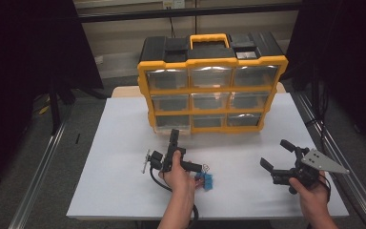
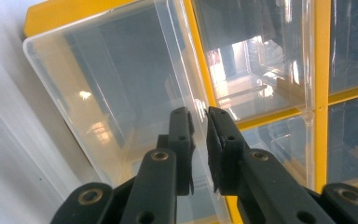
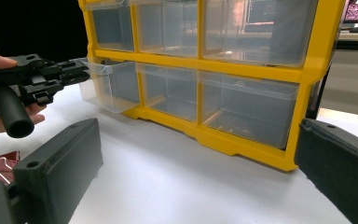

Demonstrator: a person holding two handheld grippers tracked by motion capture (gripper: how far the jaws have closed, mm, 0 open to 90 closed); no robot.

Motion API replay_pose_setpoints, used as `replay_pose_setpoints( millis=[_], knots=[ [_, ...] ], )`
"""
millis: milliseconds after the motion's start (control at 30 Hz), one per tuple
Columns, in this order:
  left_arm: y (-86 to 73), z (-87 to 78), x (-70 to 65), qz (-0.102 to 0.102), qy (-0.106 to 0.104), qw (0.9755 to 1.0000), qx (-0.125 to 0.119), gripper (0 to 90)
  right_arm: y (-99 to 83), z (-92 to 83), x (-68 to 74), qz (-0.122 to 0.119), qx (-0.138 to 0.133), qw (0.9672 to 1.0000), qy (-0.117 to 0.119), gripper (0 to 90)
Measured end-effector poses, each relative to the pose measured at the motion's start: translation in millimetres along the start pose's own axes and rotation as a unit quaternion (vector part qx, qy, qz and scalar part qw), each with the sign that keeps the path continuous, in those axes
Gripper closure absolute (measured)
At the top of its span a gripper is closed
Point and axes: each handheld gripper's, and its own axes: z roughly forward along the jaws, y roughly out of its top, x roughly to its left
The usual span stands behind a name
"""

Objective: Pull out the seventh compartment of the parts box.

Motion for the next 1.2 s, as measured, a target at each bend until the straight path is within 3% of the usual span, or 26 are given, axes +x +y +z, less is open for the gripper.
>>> replay_pose_setpoints(
  millis=[233,300,367,400,667,700,767,867,933,1000,1033,1100,1200],
  knots=[
    [-0.6,-0.7,-1.3,-0.010,-0.004,0.9999,-0.007,80.7,0.0,-0.1,-0.1,-0.001,0.001,1.0000,0.002,0.3],
    [-0.6,-2.0,-0.2,-0.004,-0.003,1.0000,-0.002,80.7,0.0,0.0,0.0,-0.001,0.001,1.0000,0.001,0.3],
    [-0.6,-2.7,-1.0,-0.010,-0.007,0.9999,-0.005,80.7,-0.1,0.0,0.0,-0.001,0.002,1.0000,0.002,0.3],
    [-0.7,-3.6,0.5,-0.001,-0.007,1.0000,0.000,80.7,-0.1,0.1,0.1,-0.001,0.002,1.0000,0.001,0.3],
    [-1.1,-5.1,0.4,-0.005,-0.004,1.0000,0.000,80.7,0.1,-0.2,0.0,-0.002,0.003,1.0000,0.002,0.3],
    [-1.1,-5.0,-0.8,-0.013,-0.007,0.9999,-0.005,80.7,0.1,-0.2,-0.1,-0.002,0.003,1.0000,0.002,0.3],
    [-0.9,-6.7,1.0,-0.001,-0.003,1.0000,0.003,80.7,0.2,-0.3,-0.1,-0.003,0.001,1.0000,0.000,0.3],
    [-1.2,-7.8,0.6,0.000,0.004,1.0000,0.007,80.7,0.2,-0.3,-0.3,-0.002,0.002,1.0000,0.002,0.3],
    [-2.4,-7.4,-0.5,-0.015,-0.002,0.9999,-0.004,80.7,0.2,-0.1,0.0,-0.002,0.002,1.0000,0.000,0.3],
    [-2.5,-7.8,0.3,-0.010,-0.006,0.9999,-0.005,80.6,0.2,0.0,0.3,-0.002,0.002,1.0000,0.001,0.3],
    [-2.7,-7.9,-0.7,-0.018,-0.002,0.9998,-0.008,80.6,0.2,-0.1,0.3,-0.002,0.002,1.0000,0.001,0.3],
    [-2.4,-9.4,2.5,0.000,-0.002,1.0000,0.003,80.5,0.2,-0.1,0.2,-0.002,0.002,1.0000,0.001,0.3],
    [-2.2,-10.0,3.2,0.004,-0.001,1.0000,0.005,80.4,0.3,-0.2,0.4,-0.002,0.002,1.0000,0.000,0.3]
  ],
)
